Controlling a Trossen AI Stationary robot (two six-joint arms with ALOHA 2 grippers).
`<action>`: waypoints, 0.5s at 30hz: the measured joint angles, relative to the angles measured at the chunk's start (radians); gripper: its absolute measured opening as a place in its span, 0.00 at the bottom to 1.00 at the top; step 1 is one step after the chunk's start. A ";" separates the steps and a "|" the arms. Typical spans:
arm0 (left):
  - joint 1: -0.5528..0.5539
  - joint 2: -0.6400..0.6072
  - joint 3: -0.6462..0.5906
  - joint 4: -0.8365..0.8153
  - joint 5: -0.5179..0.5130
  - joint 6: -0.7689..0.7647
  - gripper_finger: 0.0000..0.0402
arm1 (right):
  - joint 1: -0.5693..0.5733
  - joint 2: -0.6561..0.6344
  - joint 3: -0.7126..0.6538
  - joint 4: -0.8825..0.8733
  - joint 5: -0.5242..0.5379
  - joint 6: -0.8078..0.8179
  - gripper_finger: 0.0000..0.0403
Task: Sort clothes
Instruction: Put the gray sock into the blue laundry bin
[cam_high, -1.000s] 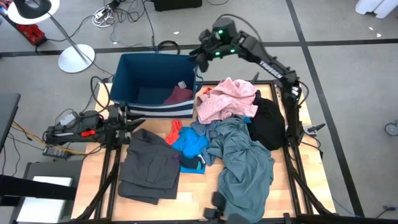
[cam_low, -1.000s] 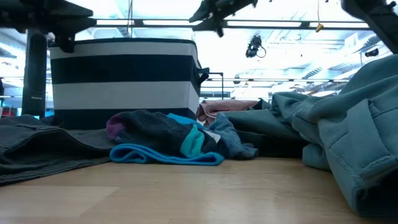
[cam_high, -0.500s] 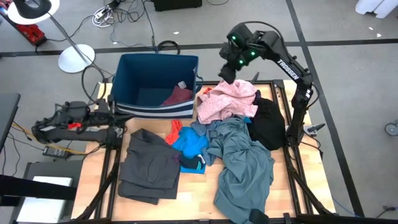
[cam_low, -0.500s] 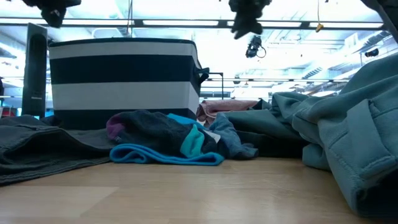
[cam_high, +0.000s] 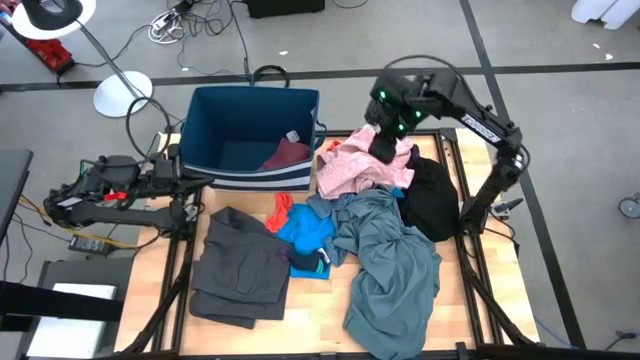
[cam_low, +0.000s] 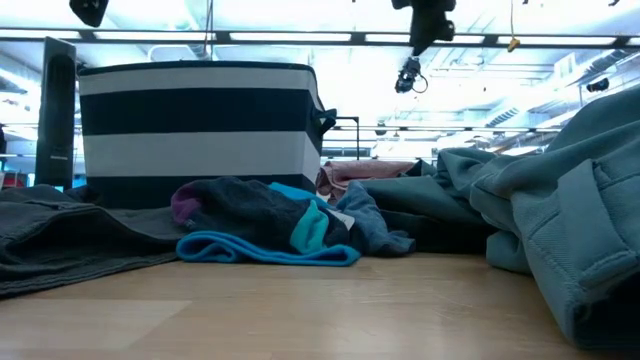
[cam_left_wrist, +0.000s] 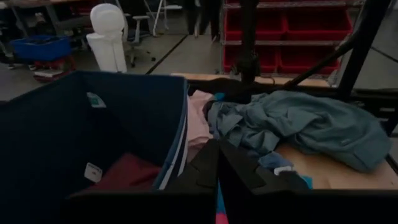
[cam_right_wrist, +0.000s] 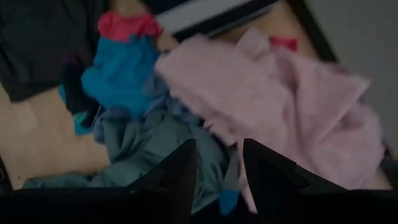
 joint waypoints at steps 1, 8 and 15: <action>0.000 0.004 0.000 -0.003 0.000 0.000 0.04 | 0.015 -0.033 -0.061 0.024 0.002 0.018 0.33; 0.000 0.043 -0.001 0.001 0.000 -0.002 0.04 | 0.128 -0.310 -0.556 0.296 0.004 0.235 0.33; 0.000 0.119 0.023 0.010 -0.024 -0.109 0.04 | 0.239 -0.475 -0.753 0.352 0.008 0.497 0.32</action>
